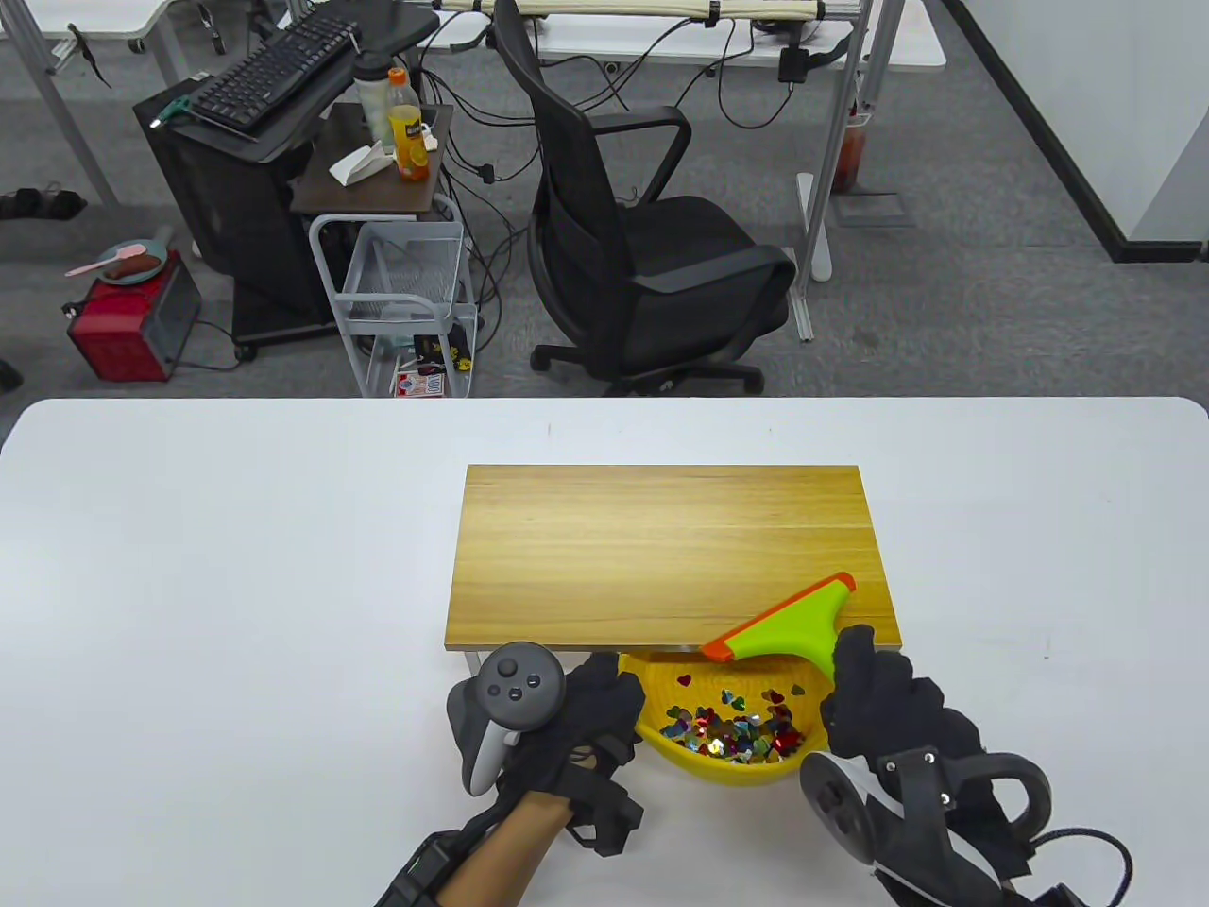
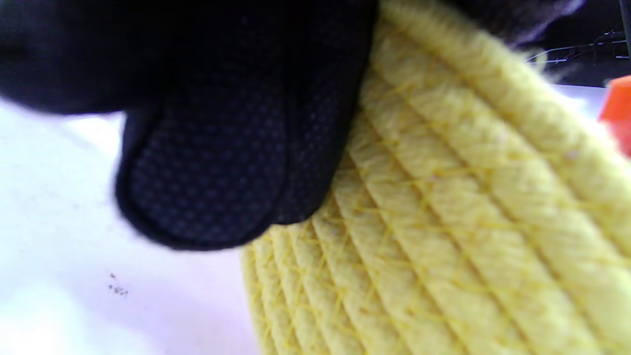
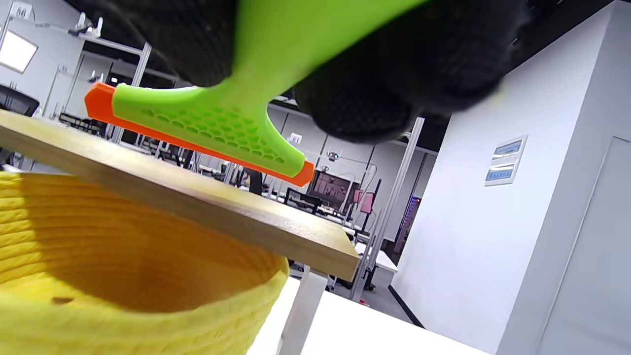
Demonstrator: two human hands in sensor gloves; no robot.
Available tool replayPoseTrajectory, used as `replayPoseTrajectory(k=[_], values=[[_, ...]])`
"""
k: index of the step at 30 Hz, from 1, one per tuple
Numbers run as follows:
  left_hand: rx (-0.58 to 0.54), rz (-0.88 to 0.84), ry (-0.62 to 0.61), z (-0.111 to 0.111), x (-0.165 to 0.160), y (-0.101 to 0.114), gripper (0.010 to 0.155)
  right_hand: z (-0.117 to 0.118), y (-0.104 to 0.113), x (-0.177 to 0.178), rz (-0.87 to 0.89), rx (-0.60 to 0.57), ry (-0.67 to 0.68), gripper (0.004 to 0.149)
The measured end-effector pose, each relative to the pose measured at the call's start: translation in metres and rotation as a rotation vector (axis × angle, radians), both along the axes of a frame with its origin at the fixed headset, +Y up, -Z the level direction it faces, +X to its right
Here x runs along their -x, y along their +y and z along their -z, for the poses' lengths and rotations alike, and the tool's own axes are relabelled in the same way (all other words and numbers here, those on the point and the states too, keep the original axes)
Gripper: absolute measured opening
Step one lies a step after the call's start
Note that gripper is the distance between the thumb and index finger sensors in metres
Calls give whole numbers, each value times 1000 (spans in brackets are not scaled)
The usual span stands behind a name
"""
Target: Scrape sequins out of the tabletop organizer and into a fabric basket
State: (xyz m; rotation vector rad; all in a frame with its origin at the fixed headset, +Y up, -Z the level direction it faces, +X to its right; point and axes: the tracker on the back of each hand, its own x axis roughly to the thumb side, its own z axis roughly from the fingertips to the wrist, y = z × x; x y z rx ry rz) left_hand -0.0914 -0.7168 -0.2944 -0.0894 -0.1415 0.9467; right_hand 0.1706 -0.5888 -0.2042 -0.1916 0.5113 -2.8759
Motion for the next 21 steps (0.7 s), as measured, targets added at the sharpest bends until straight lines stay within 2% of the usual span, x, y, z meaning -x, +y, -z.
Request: replayPoseTrajectory(k=[9, 16, 21], values=[[26, 77, -16, 1, 5, -1, 54, 41, -16, -21, 127, -62, 8, 61], [83, 164, -58, 4, 15, -2, 52, 61, -19, -33, 166, -71, 2, 61], [107, 247, -117, -4, 20, 5, 50, 71, -22, -42, 190, -74, -16, 61]])
